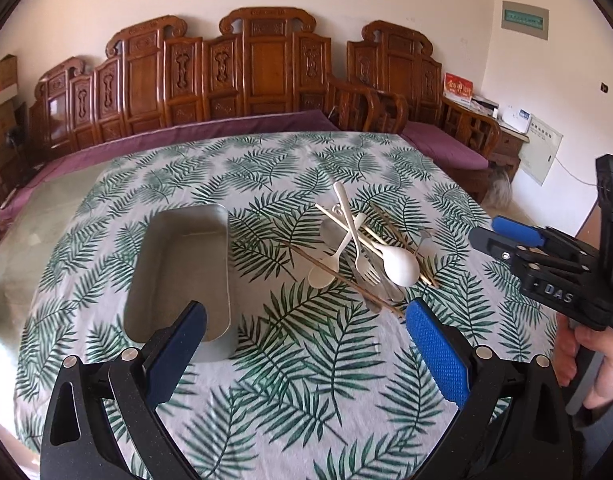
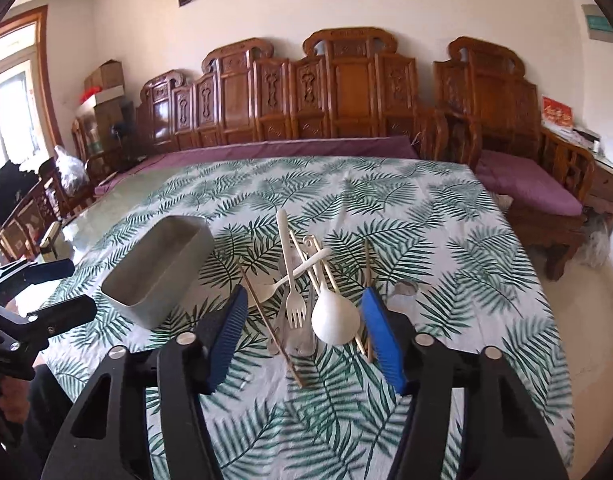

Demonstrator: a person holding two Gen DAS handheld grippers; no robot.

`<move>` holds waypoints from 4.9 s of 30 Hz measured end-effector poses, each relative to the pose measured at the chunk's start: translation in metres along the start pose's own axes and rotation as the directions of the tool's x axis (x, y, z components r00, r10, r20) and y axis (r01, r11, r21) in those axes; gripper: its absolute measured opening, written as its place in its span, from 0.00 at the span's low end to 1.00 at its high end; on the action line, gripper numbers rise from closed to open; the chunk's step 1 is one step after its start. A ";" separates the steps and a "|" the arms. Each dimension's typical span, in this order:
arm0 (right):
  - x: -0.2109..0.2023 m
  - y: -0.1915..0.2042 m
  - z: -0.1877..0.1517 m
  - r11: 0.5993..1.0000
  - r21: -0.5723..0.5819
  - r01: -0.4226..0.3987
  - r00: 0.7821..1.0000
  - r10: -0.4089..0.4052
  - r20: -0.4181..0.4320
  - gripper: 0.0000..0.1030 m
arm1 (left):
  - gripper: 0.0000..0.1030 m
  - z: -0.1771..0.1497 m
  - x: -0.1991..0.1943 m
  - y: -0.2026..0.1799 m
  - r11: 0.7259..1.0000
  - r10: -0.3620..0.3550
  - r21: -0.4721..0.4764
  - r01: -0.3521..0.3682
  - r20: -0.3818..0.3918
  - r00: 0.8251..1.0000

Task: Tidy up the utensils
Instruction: 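Reach into the utensil pile and grasp a white plastic spoon with the right tool, then grasp a wooden chopstick with the left tool while the right tool holds the spoon, then drop the chopstick into the grey tray with the left tool while the right tool drops the spoon in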

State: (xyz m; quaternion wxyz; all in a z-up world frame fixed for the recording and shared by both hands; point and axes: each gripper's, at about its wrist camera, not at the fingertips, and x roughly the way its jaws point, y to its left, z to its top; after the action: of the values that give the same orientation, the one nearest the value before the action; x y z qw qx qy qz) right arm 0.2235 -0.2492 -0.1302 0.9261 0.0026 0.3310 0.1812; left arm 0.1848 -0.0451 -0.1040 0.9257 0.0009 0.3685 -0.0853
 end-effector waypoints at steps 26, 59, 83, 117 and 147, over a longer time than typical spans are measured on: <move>0.192 0.005 0.005 0.973 -0.109 -0.204 0.947 0.168 -0.272 0.08 | 0.80 0.001 0.083 0.011 0.995 0.006 -0.098 -0.015 -0.091 0.996; 0.109 -0.063 0.022 0.979 0.025 -0.201 0.970 0.202 -0.136 0.07 | 0.20 -0.012 0.182 -0.041 0.989 -0.013 -0.145 -0.036 -0.325 0.946; 0.108 -0.005 0.002 0.967 -0.020 -0.255 0.947 0.245 -0.209 0.07 | 0.04 0.017 0.108 0.020 0.990 -0.011 -0.142 -0.018 -0.200 0.980; 0.090 0.081 0.043 0.973 -0.067 -0.220 0.957 0.203 -0.206 0.07 | 0.04 0.024 0.133 0.139 0.999 0.025 -0.039 -0.038 -0.277 0.961; 0.171 0.219 0.044 0.936 -0.082 -0.342 0.891 0.295 -0.344 0.07 | 0.24 0.024 0.049 0.210 0.989 0.056 -0.125 -0.073 -0.133 0.989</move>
State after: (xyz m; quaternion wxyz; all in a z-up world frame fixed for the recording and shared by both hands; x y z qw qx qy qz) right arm 0.2998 0.0180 -0.1728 0.8140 -0.0383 0.4608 0.3515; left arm 0.2697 0.1526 -0.1330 0.9003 -0.0419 0.4321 -0.0306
